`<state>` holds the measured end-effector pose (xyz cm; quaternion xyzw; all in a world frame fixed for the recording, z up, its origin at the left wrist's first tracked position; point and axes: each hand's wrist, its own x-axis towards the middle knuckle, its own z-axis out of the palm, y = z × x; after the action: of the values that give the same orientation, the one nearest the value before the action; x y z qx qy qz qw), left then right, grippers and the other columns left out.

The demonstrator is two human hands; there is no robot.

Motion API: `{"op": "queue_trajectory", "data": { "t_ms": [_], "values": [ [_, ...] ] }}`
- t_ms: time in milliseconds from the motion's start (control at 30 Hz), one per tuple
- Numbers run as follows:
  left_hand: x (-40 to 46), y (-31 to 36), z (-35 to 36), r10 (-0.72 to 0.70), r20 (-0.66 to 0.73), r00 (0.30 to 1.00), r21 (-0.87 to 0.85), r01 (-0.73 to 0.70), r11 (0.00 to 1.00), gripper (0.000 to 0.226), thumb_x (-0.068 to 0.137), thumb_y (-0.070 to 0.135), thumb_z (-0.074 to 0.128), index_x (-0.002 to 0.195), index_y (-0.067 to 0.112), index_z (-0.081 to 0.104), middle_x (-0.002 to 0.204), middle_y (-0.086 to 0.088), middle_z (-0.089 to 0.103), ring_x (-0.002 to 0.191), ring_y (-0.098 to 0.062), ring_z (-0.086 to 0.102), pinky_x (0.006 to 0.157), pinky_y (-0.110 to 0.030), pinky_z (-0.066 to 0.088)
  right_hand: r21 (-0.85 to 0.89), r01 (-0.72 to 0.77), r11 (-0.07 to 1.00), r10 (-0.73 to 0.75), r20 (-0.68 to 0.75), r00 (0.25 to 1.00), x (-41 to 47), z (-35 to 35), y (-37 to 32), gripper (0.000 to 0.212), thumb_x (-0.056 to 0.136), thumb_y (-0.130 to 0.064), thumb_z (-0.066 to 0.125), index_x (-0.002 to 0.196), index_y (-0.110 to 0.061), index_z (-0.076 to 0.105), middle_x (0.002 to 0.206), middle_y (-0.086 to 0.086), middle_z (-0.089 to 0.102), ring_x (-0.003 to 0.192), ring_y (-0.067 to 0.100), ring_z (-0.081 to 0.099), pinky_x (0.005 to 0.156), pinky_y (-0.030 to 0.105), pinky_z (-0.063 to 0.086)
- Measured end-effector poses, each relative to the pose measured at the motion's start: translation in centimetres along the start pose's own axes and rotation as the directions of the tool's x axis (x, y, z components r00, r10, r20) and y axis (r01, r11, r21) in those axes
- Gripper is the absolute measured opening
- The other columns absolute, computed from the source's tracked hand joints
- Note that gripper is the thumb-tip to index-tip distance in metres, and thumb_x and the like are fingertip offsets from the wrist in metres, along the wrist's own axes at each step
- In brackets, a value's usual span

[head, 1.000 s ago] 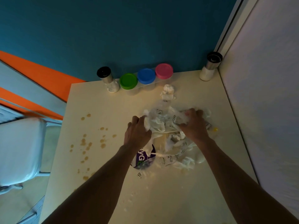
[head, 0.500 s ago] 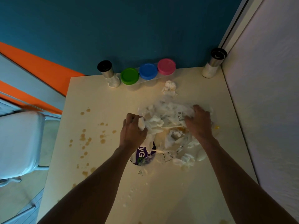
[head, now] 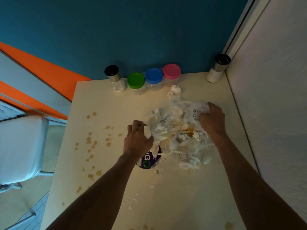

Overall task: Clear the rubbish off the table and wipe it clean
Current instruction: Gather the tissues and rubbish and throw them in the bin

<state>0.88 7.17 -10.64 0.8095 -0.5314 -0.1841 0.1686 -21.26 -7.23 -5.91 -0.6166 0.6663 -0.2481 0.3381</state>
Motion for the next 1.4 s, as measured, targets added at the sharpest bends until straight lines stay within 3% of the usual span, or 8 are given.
{"op": "queue_trajectory", "data": {
  "t_ms": [300,467,667,900,967,1133,1267,1400],
  "values": [
    [-1.4,0.9,1.3,0.143,0.184,0.973,0.125,-0.167,0.978,0.053,0.082,0.045,0.064,0.127,0.017,0.055,0.141,0.008,0.038,0.124,-0.021,0.039,0.078,-0.037,0.056,-0.177,0.158,0.971,-0.07,0.424,0.903,-2.2,3.6,0.6,0.058,0.085,-0.008,0.054,0.139,-0.023,0.042,0.136,0.012,0.038,0.117,0.038,0.053,0.096,0.045,0.048],
    [-2.3,0.3,2.7,0.174,0.192,0.966,0.16,-0.206,0.965,0.053,0.083,0.048,0.066,0.128,0.022,0.054,0.144,0.008,0.038,0.125,-0.021,0.04,0.08,-0.036,0.056,-0.405,0.251,0.879,-0.01,0.512,0.859,-2.1,6.1,1.2,0.07,0.086,-0.033,0.064,0.146,-0.028,0.029,0.143,0.011,0.043,0.124,0.037,0.051,0.095,0.051,0.048],
    [-2.6,-0.4,3.5,0.166,0.172,0.971,0.143,-0.192,0.971,0.052,0.083,0.048,0.069,0.127,0.023,0.055,0.139,0.006,0.042,0.119,-0.024,0.044,0.082,-0.034,0.055,-0.429,0.226,0.875,-0.043,0.396,0.917,-1.7,6.7,1.4,0.029,0.083,-0.03,0.07,0.101,-0.009,0.063,0.098,0.011,0.068,0.101,0.032,0.064,0.075,0.035,0.051],
    [-2.5,-0.1,3.3,0.11,0.222,0.969,0.128,-0.141,0.982,0.05,0.085,0.043,0.069,0.125,0.019,0.052,0.133,0.002,0.042,0.119,-0.026,0.042,0.081,-0.04,0.058,-0.122,0.092,0.988,-0.06,0.242,0.968,-1.7,3.4,-0.1,0.02,0.081,-0.025,0.068,0.067,-0.015,0.057,0.067,0.002,0.06,0.064,0.021,0.058,0.06,0.027,0.041],
    [-2.6,0.0,3.2,0.101,0.236,0.967,0.134,-0.135,0.982,0.048,0.085,0.042,0.068,0.124,0.019,0.052,0.133,0.002,0.041,0.119,-0.026,0.041,0.081,-0.041,0.057,-0.062,0.09,0.994,-0.08,0.154,0.985,-1.9,2.5,-0.5,0.011,0.078,-0.018,0.069,0.082,-0.009,0.064,0.085,0.014,0.065,0.079,0.029,0.063,0.072,0.035,0.051],
    [-2.9,0.4,2.9,0.085,0.247,0.965,0.172,-0.13,0.976,0.054,0.081,0.039,0.076,0.123,0.016,0.051,0.132,-0.001,0.042,0.12,-0.029,0.042,0.08,-0.044,0.057,0.03,-0.001,1.0,-0.004,0.179,0.984,-3.6,-1.0,-1.1,0.04,0.079,-0.018,0.058,0.118,-0.008,0.063,0.111,0.012,0.067,0.104,0.03,0.062,0.094,0.04,0.051],
    [-3.2,0.6,2.5,0.1,0.252,0.963,0.173,-0.147,0.974,0.052,0.081,0.036,0.076,0.123,0.015,0.051,0.13,-0.005,0.044,0.119,-0.031,0.043,0.079,-0.048,0.057,0.002,0.062,0.998,-0.061,0.245,0.968,-6.8,-3.2,0.2,0.057,0.092,-0.014,0.058,0.147,-0.011,0.042,0.108,0.003,0.061,0.091,0.018,0.061,0.078,0.016,0.043],
    [-3.5,0.8,2.3,0.086,0.253,0.964,0.195,-0.138,0.971,0.054,0.084,0.033,0.074,0.128,0.011,0.051,0.13,-0.01,0.045,0.118,-0.036,0.045,0.085,-0.051,0.055,-0.174,0.12,0.977,-0.04,0.406,0.913,-9.9,-3.2,3.3,0.059,0.092,-0.017,0.061,0.145,-0.001,0.04,0.119,0.02,0.065,0.101,0.028,0.063,0.078,0.021,0.039]
  ]
}}
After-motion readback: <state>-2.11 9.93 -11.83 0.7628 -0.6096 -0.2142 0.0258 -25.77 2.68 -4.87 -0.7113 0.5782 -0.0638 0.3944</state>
